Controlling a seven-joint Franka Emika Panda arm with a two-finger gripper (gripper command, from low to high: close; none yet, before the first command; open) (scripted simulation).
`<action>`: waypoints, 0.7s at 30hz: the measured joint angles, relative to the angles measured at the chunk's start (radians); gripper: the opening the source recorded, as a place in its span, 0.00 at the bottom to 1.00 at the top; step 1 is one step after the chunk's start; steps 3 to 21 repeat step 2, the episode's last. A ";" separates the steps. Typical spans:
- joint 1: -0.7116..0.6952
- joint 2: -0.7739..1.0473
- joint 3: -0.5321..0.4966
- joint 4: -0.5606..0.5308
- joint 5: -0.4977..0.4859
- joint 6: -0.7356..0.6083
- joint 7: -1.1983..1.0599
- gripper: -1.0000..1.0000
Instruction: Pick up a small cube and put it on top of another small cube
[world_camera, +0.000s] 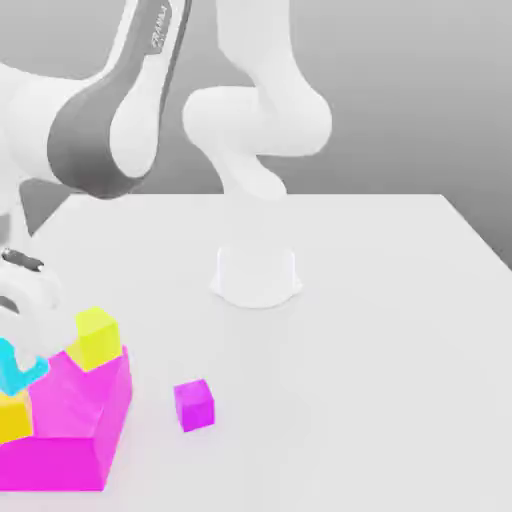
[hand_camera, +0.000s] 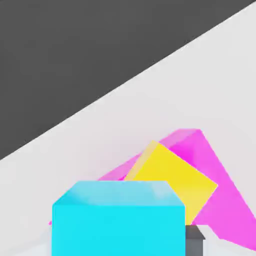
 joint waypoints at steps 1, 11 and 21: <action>0.000 0.000 0.000 0.000 0.000 0.000 0.000 1.00; 0.000 0.000 0.000 0.000 0.000 0.000 0.000 1.00; 0.000 0.000 0.000 0.000 0.000 0.000 0.000 1.00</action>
